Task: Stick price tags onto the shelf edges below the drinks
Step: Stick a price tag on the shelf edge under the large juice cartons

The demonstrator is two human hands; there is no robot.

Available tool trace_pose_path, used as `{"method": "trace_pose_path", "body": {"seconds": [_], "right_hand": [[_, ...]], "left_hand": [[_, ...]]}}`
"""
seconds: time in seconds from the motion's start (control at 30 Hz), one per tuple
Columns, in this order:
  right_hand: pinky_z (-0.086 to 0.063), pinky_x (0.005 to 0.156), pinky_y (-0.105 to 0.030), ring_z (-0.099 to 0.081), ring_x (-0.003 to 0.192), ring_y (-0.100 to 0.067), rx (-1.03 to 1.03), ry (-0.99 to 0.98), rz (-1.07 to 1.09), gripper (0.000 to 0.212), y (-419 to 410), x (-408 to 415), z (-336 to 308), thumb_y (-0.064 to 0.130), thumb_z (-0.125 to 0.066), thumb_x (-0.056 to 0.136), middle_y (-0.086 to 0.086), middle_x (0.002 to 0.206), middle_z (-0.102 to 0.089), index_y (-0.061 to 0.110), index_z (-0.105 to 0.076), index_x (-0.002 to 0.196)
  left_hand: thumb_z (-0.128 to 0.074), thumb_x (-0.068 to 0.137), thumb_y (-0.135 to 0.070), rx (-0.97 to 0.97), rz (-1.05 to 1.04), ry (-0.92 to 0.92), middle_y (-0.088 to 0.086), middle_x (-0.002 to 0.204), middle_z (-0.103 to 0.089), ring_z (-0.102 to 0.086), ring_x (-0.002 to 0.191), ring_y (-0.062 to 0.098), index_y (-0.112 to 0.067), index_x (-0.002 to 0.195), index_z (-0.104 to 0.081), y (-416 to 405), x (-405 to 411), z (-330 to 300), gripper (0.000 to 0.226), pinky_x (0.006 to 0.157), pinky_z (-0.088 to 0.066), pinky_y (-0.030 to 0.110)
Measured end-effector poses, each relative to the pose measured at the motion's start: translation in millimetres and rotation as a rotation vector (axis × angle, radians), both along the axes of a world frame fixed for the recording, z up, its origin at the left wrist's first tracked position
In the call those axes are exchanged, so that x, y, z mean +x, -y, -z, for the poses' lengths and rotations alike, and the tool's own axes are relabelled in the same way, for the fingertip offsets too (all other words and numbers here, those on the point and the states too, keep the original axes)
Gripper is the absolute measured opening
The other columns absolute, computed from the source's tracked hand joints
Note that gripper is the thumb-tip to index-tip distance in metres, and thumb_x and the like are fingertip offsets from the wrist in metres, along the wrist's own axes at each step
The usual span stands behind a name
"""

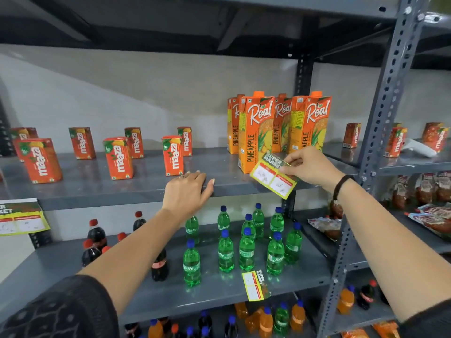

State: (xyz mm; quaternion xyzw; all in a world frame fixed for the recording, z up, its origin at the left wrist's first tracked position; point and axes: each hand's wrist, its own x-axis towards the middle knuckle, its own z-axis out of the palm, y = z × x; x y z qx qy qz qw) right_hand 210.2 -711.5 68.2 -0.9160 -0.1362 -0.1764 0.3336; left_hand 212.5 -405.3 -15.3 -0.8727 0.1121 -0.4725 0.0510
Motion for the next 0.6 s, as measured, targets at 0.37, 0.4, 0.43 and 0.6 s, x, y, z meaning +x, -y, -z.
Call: {"method": "trace_pose_path", "body": {"seconds": [0.37, 0.4, 0.43, 0.6], "right_hand": [[-0.057, 0.075, -0.036, -0.064, 0.072, -0.004, -0.312, 0.104, -0.080, 0.011, 8.8, -3.6, 21.7, 0.017, -0.083, 0.073, 0.008, 0.072, -0.070, 0.023, -0.073, 0.076], [-0.057, 0.075, -0.037, -0.065, 0.073, -0.006, -0.310, 0.111, -0.081, 0.011, 8.2, -1.9, 21.9, 0.016, -0.082, 0.073, 0.008, 0.072, -0.070, 0.023, -0.073, 0.074], [-0.057, 0.076, -0.037, -0.065, 0.073, -0.008, -0.304, 0.110, -0.084, 0.011, 7.7, 0.0, 22.1, 0.015, -0.082, 0.073, 0.008, 0.072, -0.071, 0.023, -0.073, 0.073], [-0.055, 0.073, -0.035, -0.064, 0.073, -0.010, -0.281, 0.100, -0.094, 0.011, 5.9, 8.4, 25.5, 0.014, -0.083, 0.072, 0.006, 0.075, -0.070, 0.021, -0.074, 0.071]], "left_hand": [[-0.032, 0.096, -0.042, -0.014, 0.015, 0.061, -0.001, 0.085, -0.073, -0.067, 0.069, 0.020, -0.015, 0.087, -0.070, -0.3, 2.3, 3.0, 0.047, 0.049, -0.047, 0.029], [-0.033, 0.096, -0.042, -0.012, 0.014, 0.067, -0.001, 0.084, -0.073, -0.067, 0.069, 0.020, -0.016, 0.087, -0.070, -0.2, 2.4, 3.3, 0.046, 0.049, -0.046, 0.029], [-0.033, 0.096, -0.042, -0.012, 0.013, 0.072, -0.001, 0.083, -0.073, -0.067, 0.068, 0.020, -0.016, 0.087, -0.069, -0.2, 2.6, 3.3, 0.046, 0.049, -0.046, 0.029], [-0.034, 0.096, -0.042, -0.015, 0.012, 0.088, -0.001, 0.083, -0.073, -0.067, 0.068, 0.019, -0.016, 0.086, -0.070, -0.1, 3.4, 3.8, 0.045, 0.049, -0.045, 0.028]]}}
